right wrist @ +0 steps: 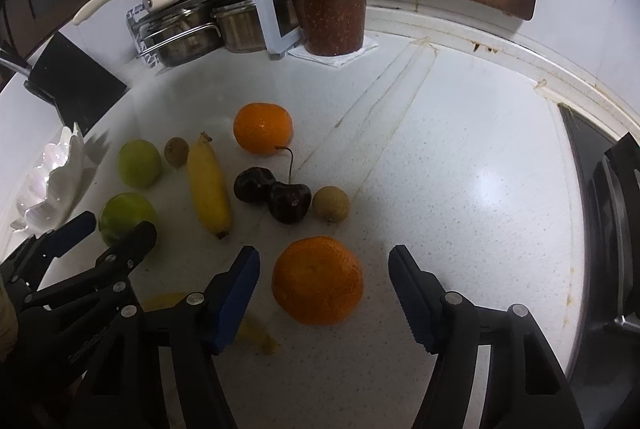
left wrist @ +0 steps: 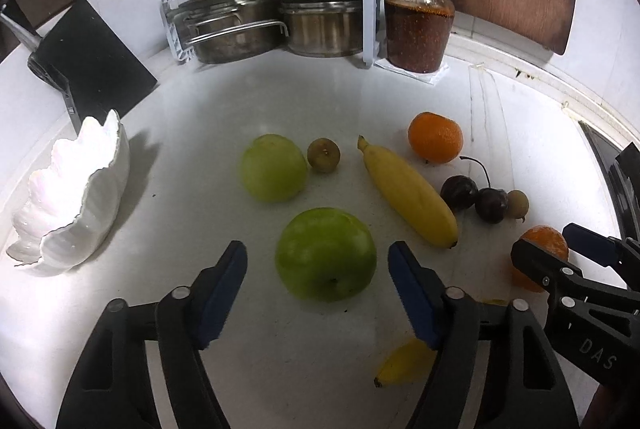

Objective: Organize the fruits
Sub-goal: 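Grasp the green apple with the left tool while the right tool grasps the orange, then carry the green apple with the left tool while the right tool carries the orange to the bowl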

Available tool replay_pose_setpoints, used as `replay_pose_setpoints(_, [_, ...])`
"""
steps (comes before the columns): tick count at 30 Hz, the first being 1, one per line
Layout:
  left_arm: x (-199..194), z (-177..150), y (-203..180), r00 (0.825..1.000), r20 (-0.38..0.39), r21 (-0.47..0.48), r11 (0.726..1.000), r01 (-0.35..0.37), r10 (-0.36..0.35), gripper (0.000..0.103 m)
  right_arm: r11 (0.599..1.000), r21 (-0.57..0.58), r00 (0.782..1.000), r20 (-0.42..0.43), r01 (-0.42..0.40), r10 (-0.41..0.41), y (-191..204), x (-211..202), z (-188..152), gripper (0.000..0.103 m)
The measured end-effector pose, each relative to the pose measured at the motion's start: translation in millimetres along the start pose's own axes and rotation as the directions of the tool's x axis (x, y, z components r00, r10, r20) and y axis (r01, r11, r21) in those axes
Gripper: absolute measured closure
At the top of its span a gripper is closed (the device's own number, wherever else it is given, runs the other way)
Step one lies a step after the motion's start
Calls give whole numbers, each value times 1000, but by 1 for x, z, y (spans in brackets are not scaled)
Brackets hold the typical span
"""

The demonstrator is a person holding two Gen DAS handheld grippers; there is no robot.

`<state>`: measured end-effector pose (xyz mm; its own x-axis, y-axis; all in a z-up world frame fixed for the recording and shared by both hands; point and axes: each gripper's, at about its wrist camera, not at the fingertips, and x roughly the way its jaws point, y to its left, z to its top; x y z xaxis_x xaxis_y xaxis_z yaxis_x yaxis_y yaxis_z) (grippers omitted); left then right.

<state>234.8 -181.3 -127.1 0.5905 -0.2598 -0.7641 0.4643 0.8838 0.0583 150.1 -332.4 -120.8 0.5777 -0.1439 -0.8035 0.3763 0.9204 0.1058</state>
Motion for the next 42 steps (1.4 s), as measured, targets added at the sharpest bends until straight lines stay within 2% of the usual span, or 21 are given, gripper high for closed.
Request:
replay_pose_setpoints(10, [9,1,-3,1000,-17,3,1000,16,-16,50,1000,15,999,-38,-21,22,-2,9,1,49])
replay_pose_setpoints(11, [9,2,-3,1000,-15,4,1000,16,-16,50,1000,15,999,-36,-23,23,-2,9,1,54])
replay_pose_setpoints(12, [9,2,-2,1000,-13,4,1000,18,-18,50,1000,11,999,-33,-24,25,-1,9,1,56])
replay_pose_setpoints(24, [0,-5,2,1000,1,-15,999,28,-28,51,1000,-5,1000,-5,-14,14,2,2,1,56])
replay_pose_setpoints(32, [-28,-5,9,998,67,-24,1000,19,-17,51,999,-29,999,46,-26,28,8,-18,0,56])
replay_pose_setpoints(42, [-72,-4,25,988,156,-57,998,-8,16,51,994,-80,990,116,-77,86,26,-50,1,56])
